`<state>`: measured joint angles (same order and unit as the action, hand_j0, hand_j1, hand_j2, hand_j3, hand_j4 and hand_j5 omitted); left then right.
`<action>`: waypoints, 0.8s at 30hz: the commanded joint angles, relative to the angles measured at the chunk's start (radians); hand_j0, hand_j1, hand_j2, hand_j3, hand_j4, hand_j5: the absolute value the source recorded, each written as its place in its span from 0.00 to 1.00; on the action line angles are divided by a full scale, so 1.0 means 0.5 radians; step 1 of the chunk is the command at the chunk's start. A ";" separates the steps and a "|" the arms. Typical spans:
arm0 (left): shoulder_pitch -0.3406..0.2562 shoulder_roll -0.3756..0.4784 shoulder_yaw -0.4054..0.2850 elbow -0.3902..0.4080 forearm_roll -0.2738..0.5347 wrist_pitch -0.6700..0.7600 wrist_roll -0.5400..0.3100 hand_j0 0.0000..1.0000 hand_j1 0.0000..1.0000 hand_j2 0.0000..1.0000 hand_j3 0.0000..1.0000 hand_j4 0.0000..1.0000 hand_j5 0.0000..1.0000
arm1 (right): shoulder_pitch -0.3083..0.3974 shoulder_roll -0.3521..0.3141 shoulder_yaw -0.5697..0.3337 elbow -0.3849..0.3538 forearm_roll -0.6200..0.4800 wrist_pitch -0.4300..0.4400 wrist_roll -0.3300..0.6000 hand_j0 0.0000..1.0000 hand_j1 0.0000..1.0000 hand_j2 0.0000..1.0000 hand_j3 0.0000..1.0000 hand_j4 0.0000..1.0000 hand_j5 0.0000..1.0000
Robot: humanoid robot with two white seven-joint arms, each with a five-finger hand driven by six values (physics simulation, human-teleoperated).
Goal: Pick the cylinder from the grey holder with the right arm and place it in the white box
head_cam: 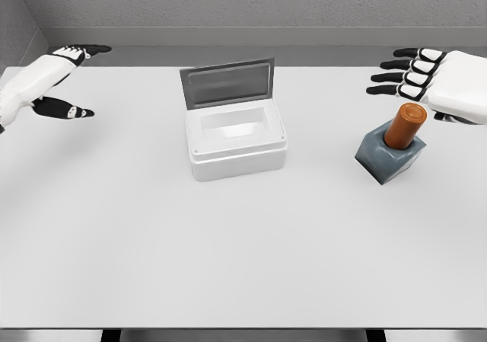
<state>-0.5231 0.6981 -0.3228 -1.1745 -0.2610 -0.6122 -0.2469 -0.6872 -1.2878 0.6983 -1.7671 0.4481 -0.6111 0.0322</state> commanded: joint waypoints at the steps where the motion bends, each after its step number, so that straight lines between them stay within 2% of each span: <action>1: 0.000 -0.040 0.020 -0.013 0.019 0.003 0.000 1.00 1.00 1.00 1.00 1.00 1.00 | 0.000 -0.002 0.002 0.000 -0.010 0.001 -0.009 1.00 1.00 1.00 1.00 1.00 1.00; 2: -0.003 -0.046 0.053 -0.062 0.022 0.003 0.000 1.00 1.00 1.00 1.00 1.00 1.00 | 0.000 -0.002 0.002 0.000 -0.010 0.001 -0.015 1.00 1.00 1.00 1.00 1.00 1.00; 3: 0.012 -0.022 0.160 -0.136 0.022 0.003 0.000 1.00 1.00 1.00 1.00 1.00 1.00 | 0.000 -0.005 -0.001 0.000 -0.013 0.001 -0.009 1.00 1.00 1.00 1.00 1.00 1.00; 4: 0.205 -0.022 0.439 -0.268 0.028 0.003 0.000 1.00 1.00 1.00 1.00 1.00 1.00 | 0.000 -0.005 -0.001 0.003 -0.010 0.001 -0.006 1.00 1.00 1.00 1.00 1.00 1.00; 5: 0.307 -0.019 0.547 -0.360 0.043 0.003 0.000 1.00 1.00 1.00 1.00 1.00 1.00 | 0.000 -0.008 -0.001 0.003 -0.010 0.001 -0.006 1.00 1.00 1.00 1.00 1.00 1.00; 6: 0.209 0.000 0.535 -0.534 0.050 0.003 0.000 1.00 1.00 1.00 1.00 1.00 1.00 | 0.000 -0.008 -0.001 0.003 -0.010 0.001 -0.009 1.00 1.00 1.00 1.00 1.00 1.00; 9: 0.310 -0.037 0.541 -0.467 0.037 0.003 0.000 1.00 1.00 1.00 1.00 1.00 1.00 | -0.006 -0.002 -0.004 0.006 -0.016 0.001 -0.018 1.00 1.00 1.00 1.00 1.00 1.00; 14: 0.365 -0.046 0.550 -0.480 0.043 0.003 0.000 1.00 1.00 1.00 1.00 1.00 1.00 | -0.018 -0.002 -0.004 0.012 -0.003 0.001 0.037 1.00 1.00 1.00 1.00 1.00 1.00; 15: 0.368 -0.056 0.547 -0.474 0.043 0.003 0.000 1.00 1.00 1.00 1.00 1.00 1.00 | -0.028 0.002 -0.013 0.018 -0.016 0.001 0.180 1.00 1.00 1.00 1.00 1.00 1.00; 16: 0.368 -0.105 0.547 -0.464 0.037 0.003 0.000 1.00 1.00 1.00 1.00 1.00 1.00 | -0.052 0.029 -0.022 0.024 -0.025 0.001 0.414 1.00 1.00 1.00 1.00 1.00 1.00; 18: 0.368 -0.157 0.544 -0.461 0.034 0.003 0.000 1.00 1.00 1.00 1.00 1.00 1.00 | -0.120 0.170 -0.025 0.055 -0.025 0.001 0.767 1.00 1.00 1.00 1.00 1.00 1.00; 20: 0.368 -0.190 0.544 -0.464 0.034 0.003 0.000 1.00 1.00 1.00 1.00 1.00 1.00 | -0.150 0.253 -0.028 0.086 -0.025 0.001 1.024 1.00 1.00 1.00 1.00 1.00 1.00; 22: 0.368 -0.215 0.544 -0.464 0.034 0.003 0.000 1.00 1.00 1.00 1.00 1.00 1.00 | -0.193 0.360 -0.025 0.190 -0.022 0.001 1.157 1.00 1.00 1.00 1.00 1.00 1.00; 24: 0.368 -0.215 0.544 -0.461 0.031 0.003 0.000 1.00 1.00 1.00 1.00 1.00 1.00 | -0.193 0.410 -0.019 0.236 -0.016 0.001 1.157 1.00 1.00 1.00 1.00 1.00 1.00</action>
<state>-0.3390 0.5975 -0.0508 -1.4061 -0.2517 -0.6121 -0.2475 -0.7854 -1.1213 0.6885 -1.6788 0.4425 -0.6128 0.5538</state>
